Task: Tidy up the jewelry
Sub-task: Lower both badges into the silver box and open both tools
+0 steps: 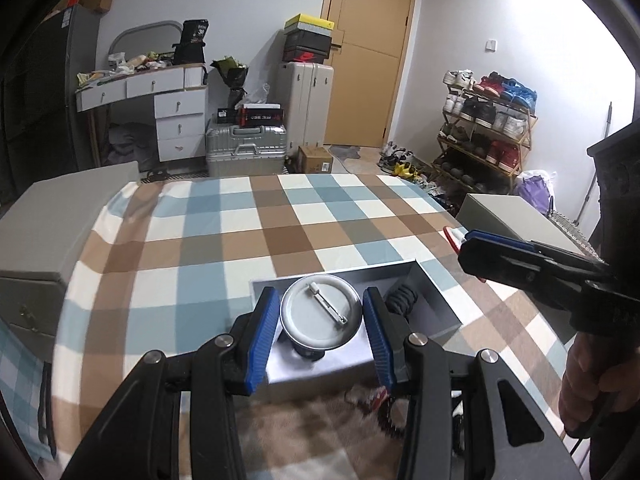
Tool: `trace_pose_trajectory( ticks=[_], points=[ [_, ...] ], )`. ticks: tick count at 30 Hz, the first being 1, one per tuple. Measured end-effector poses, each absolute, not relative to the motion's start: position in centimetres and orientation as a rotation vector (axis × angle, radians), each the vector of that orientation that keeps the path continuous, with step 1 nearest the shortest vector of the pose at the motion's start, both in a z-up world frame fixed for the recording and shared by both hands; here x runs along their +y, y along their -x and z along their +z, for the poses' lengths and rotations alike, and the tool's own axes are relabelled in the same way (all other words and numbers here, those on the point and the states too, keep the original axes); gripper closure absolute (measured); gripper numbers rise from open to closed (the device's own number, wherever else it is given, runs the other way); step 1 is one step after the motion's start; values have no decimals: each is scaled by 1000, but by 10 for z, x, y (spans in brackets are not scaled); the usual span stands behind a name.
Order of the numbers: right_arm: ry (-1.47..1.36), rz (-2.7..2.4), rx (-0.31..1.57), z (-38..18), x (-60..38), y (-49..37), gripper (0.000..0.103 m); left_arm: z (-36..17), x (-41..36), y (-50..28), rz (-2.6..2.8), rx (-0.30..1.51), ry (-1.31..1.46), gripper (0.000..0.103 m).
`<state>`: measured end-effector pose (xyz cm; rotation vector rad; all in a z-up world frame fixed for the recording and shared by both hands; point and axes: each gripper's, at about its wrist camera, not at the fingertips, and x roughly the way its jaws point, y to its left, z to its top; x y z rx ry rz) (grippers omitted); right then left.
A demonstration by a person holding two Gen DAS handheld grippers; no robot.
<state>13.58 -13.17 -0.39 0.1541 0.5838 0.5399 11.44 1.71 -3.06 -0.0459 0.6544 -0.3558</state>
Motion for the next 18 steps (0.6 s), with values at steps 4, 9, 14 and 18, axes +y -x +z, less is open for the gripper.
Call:
trace_pose_trajectory(
  ticks=[4, 9, 14, 18],
  points=[
    [-165, 539, 591, -10, -136, -152, 61, -38, 9, -129, -374, 683, 49, 66],
    [-168, 538, 635, -29, -138, -172, 61, -49, -1, -141, -396, 720, 41, 66],
    [-186, 530, 681, -47, -143, -185, 61, -57, -7, -148, -407, 747, 35, 66],
    [-195, 528, 710, -57, -146, -191, 61, -61, -11, -151, -419, 763, 34, 66]
  ],
)
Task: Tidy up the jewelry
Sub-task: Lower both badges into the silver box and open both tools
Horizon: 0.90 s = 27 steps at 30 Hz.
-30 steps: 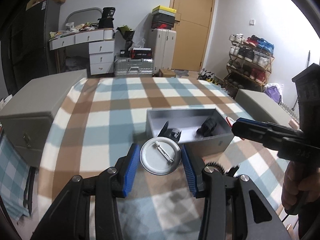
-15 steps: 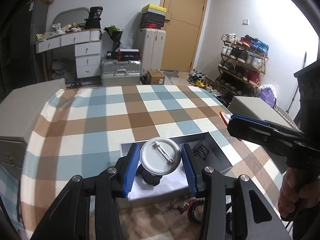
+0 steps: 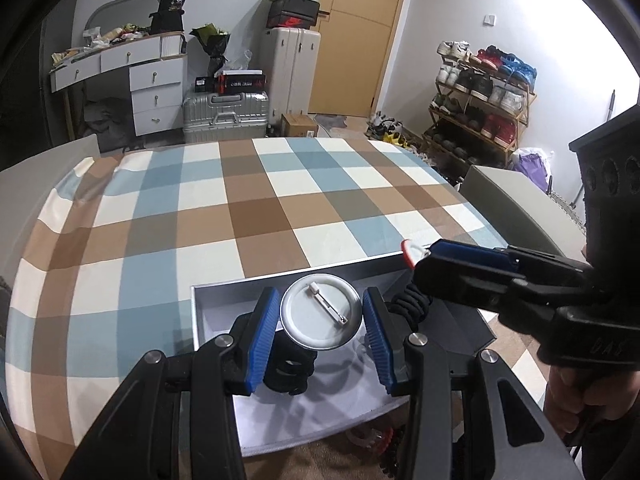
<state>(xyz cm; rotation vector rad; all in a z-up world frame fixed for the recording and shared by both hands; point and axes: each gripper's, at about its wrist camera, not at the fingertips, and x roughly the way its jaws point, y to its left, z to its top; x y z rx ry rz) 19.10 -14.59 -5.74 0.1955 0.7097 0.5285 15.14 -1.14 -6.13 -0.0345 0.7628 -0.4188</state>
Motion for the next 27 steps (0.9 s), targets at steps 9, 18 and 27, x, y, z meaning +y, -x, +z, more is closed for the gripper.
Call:
trace_pose_trajectory(
  ticks=[9, 18, 27],
  points=[
    [-189, 520, 752, -68, -145, -199, 61, -70, -13, -158, -442, 786, 36, 66],
    [-228, 507, 754, -70, -150, -203, 54, -67, -13, -160, -470, 786, 60, 59],
    [-288, 491, 668, -50, -167, -181, 37, -53, -1, -144, -449, 728, 66, 41]
  ],
)
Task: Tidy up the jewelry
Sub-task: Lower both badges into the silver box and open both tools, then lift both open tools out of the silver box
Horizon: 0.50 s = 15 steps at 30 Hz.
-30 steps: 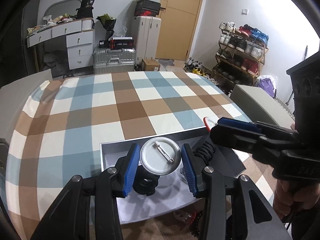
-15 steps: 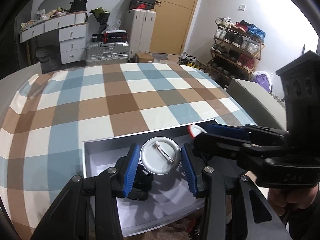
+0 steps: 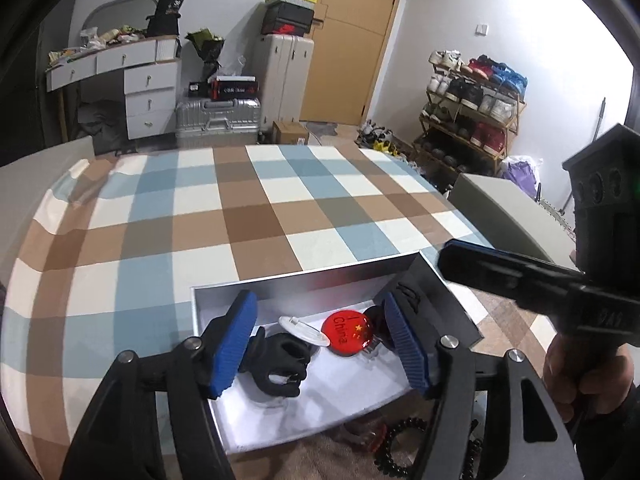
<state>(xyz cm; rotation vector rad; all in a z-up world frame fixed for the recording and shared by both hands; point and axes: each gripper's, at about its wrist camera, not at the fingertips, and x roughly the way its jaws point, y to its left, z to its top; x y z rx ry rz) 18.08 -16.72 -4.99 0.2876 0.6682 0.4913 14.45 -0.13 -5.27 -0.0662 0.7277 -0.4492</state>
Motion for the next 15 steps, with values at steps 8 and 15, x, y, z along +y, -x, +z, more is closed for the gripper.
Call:
trace_pose_trajectory(
  ticks=[8, 15],
  points=[
    [-284, 477, 592, -27, -173, -149, 22, -39, 3, -123, -387, 665, 56, 29],
    [-246, 473, 529, -11, -168, -118, 8, -29, 7, -103, -320, 604, 52, 19]
  ],
)
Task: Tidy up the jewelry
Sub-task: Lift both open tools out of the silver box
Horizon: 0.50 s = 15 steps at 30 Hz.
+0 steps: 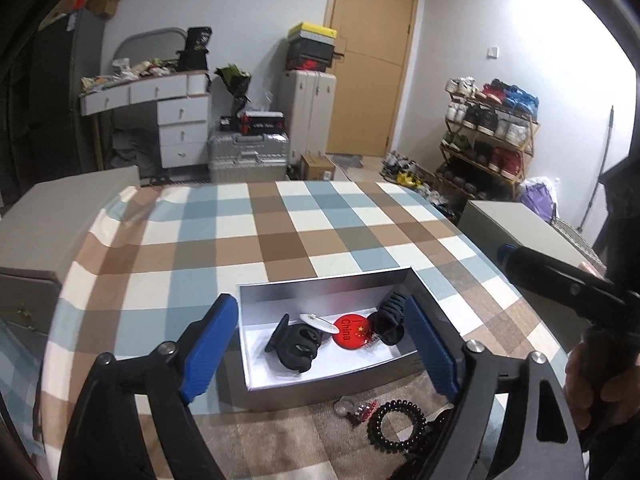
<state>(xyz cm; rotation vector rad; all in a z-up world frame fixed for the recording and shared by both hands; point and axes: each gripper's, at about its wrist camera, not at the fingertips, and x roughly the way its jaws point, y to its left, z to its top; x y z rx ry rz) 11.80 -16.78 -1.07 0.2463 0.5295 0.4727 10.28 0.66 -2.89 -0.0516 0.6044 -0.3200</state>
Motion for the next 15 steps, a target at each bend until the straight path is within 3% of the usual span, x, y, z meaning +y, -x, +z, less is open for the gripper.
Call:
trace_pose_trajectory(
  ticks=[6, 8, 15],
  points=[
    [-222, 474, 485, -4, -164, -94, 3, -26, 9, -88, -257, 588, 40, 17],
    [-215, 472, 478, -2, -163, -86, 2, -27, 11, -83, -243, 586, 49, 9],
    [-218, 471, 487, -10, -159, -70, 1, -35, 16, -62, -226, 570, 61, 4]
  ],
)
